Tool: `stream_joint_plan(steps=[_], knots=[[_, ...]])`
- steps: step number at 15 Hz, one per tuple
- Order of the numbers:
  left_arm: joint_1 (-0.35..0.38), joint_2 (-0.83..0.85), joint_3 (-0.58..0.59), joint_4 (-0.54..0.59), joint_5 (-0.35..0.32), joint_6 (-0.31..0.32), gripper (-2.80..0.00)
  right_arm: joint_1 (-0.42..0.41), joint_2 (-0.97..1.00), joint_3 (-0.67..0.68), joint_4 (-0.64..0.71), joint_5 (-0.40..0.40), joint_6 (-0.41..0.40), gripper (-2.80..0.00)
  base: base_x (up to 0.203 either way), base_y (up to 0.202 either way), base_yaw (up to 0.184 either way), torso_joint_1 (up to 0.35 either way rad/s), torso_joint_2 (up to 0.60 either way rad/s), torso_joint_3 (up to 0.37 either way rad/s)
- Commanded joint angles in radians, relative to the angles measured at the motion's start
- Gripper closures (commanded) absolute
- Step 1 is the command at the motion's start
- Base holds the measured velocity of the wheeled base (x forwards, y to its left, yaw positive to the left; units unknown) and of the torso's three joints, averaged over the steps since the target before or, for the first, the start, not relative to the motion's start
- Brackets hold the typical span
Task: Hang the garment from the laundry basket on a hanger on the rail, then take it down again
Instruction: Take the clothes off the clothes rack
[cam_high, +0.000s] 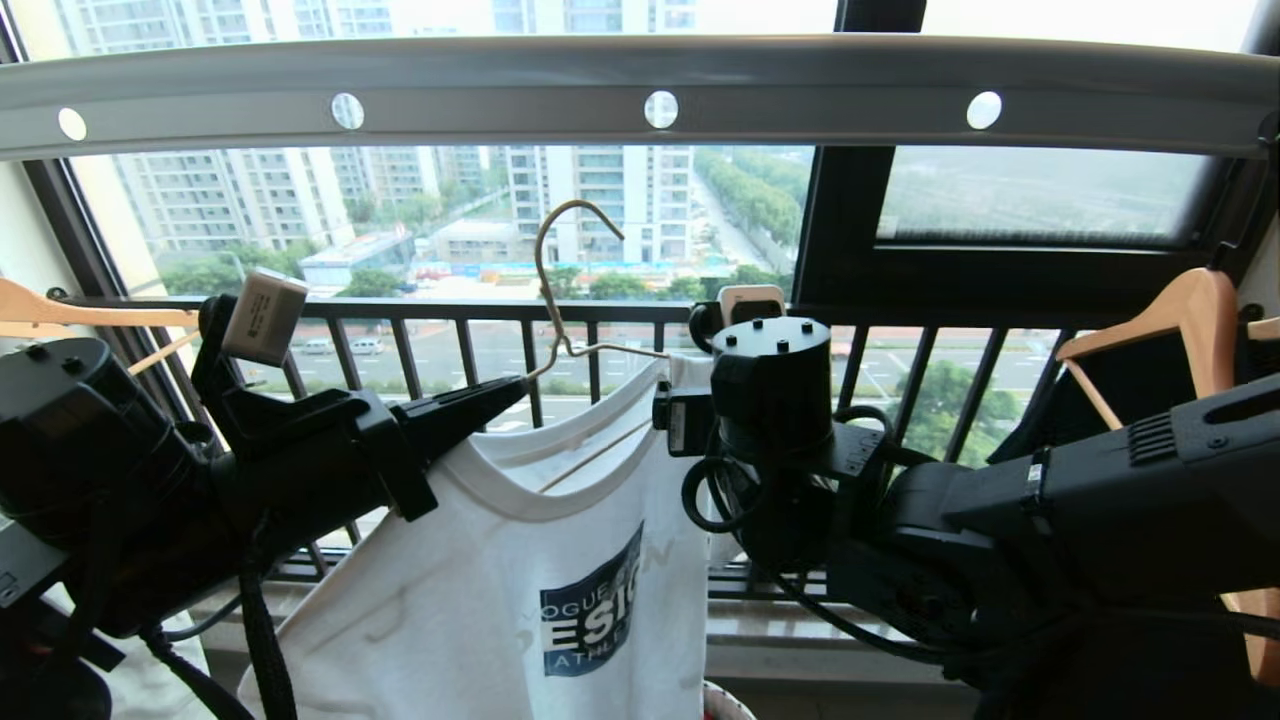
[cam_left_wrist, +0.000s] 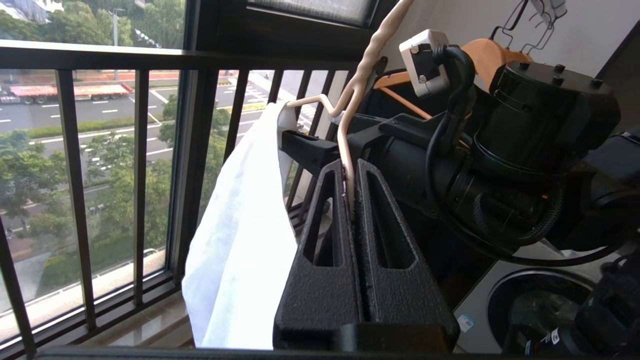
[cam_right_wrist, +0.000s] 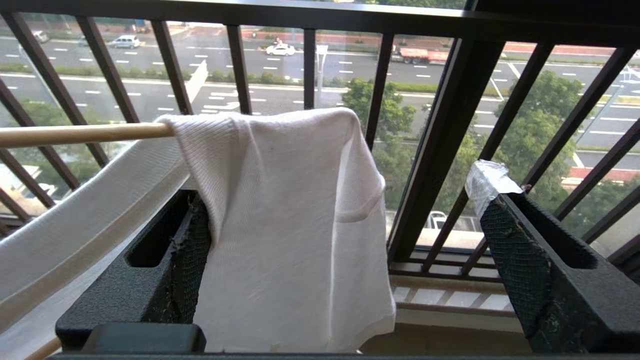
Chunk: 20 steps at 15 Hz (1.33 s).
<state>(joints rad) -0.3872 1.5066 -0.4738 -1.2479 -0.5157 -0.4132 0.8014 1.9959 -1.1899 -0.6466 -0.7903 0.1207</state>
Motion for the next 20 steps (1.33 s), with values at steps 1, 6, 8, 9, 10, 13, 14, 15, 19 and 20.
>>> stream_joint_plan(steps=[1,6,8,9,10,13,14,15,19,20], knots=[[-0.001,-0.002,0.000,-0.007,-0.003,-0.003,0.00,-0.025,0.004,-0.008,-0.004,-0.006,-0.006,-2.80,0.000,0.000,0.000,0.000,0.00,0.000],[0.001,-0.002,-0.001,-0.008,-0.001,-0.001,0.00,-0.033,0.001,-0.008,-0.005,-0.006,-0.013,0.00,0.000,0.000,0.000,0.000,0.00,0.000],[0.001,0.002,-0.001,-0.008,0.000,-0.001,0.00,-0.032,-0.003,-0.008,-0.005,-0.006,-0.013,0.00,0.000,0.000,0.000,0.000,0.00,0.000],[0.001,0.006,0.000,-0.008,0.001,0.001,0.00,-0.033,-0.003,-0.008,-0.005,-0.006,-0.012,0.00,0.000,0.000,0.000,0.000,0.00,0.000],[0.001,0.008,-0.002,-0.010,0.005,0.002,0.00,-0.033,-0.005,-0.007,-0.005,-0.006,-0.012,0.00,0.000,0.000,0.000,0.000,0.00,0.000],[0.001,0.023,-0.017,-0.009,0.051,0.005,0.00,-0.033,-0.019,-0.007,-0.005,-0.004,-0.013,0.00,0.000,0.000,0.000,0.000,0.00,0.000],[0.001,0.021,-0.017,-0.008,0.052,0.005,0.00,-0.041,-0.020,-0.008,-0.005,-0.004,-0.014,0.00,0.000,0.000,0.000,0.000,0.00,0.000],[0.001,0.018,-0.014,-0.008,0.051,0.005,0.00,-0.055,-0.020,-0.010,-0.006,-0.003,-0.015,0.00,0.000,0.000,0.000,0.000,0.00,0.000],[0.001,0.014,-0.011,-0.007,0.049,0.009,0.00,-0.133,-0.021,-0.047,-0.005,0.017,-0.012,0.00,0.000,0.000,0.000,0.000,0.00,0.000],[0.001,0.016,-0.011,-0.005,0.051,0.033,0.00,-0.152,-0.021,-0.053,-0.005,0.025,-0.012,0.00,0.000,0.000,0.000,0.000,0.00,0.000]])
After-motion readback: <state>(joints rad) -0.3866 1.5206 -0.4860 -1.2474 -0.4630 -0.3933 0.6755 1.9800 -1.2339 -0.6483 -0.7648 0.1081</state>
